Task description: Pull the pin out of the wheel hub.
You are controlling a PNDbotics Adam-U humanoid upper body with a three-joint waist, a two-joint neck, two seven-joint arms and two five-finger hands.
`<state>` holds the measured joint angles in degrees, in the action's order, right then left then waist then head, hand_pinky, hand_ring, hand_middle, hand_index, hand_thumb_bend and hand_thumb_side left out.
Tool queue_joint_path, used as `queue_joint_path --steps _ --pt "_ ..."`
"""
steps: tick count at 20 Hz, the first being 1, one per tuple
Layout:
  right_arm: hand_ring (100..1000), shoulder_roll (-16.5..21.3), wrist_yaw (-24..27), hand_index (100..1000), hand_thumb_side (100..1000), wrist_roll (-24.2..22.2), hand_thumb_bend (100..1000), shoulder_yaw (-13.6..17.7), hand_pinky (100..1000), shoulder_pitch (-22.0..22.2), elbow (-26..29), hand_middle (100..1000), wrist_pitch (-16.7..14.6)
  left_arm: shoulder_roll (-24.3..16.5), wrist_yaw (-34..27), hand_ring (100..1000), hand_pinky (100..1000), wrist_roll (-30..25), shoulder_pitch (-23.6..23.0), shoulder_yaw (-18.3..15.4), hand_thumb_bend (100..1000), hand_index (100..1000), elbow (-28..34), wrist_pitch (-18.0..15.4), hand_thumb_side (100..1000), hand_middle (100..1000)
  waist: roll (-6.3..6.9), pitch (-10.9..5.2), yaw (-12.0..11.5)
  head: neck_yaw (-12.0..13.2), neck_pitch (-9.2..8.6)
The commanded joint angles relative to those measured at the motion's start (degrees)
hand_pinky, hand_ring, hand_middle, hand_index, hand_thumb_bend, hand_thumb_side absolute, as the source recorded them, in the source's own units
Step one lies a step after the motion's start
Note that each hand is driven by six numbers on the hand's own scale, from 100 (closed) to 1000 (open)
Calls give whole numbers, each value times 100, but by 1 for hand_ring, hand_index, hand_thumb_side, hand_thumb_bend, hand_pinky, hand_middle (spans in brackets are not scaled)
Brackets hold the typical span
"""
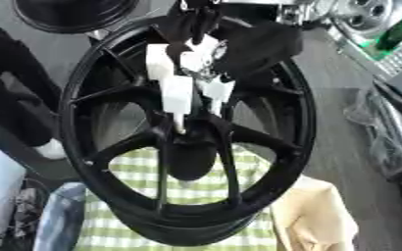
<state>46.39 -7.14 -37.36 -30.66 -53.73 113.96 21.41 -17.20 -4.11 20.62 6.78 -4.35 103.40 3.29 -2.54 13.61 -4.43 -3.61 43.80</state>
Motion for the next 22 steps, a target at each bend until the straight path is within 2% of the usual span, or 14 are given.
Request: queue_joint_path --steps 1,4,6,13,18,22 --pt "736 52 -182 816 680 -56 100 37 831 -21 64 693 5 -145 -20 802 800 -17 61 7 284 753 76 -6 743 719 29 -57 3 23 32" --pt "746 44 -329 844 676 -26 100 61 843 55 64 697 -45 -134 -22 803 800 -26 68 16 282 753 77 -5 745 719 26 -48 18 36 32" --pt "745 55 -442 858 602 44 100 105 853 125 64 682 -123 -126 -22 803 800 -31 70 19 282 752 78 -4 746 718 25 -43 33 46 32" --pt "722 103 -708 846 462 319 143 188 850 405 64 662 -121 -111 -27 803 800 -37 73 24 279 750 78 -4 748 717 28 -45 55 68 32" --pt "724 155 -819 842 452 459 157 224 852 566 64 666 -47 -105 -31 803 800 -44 72 31 277 749 76 -2 750 716 30 -41 70 65 32" --pt "757 177 -938 850 446 509 176 238 867 637 64 703 -8 -102 -37 804 800 -54 82 38 276 749 75 0 752 716 37 -22 75 62 32"
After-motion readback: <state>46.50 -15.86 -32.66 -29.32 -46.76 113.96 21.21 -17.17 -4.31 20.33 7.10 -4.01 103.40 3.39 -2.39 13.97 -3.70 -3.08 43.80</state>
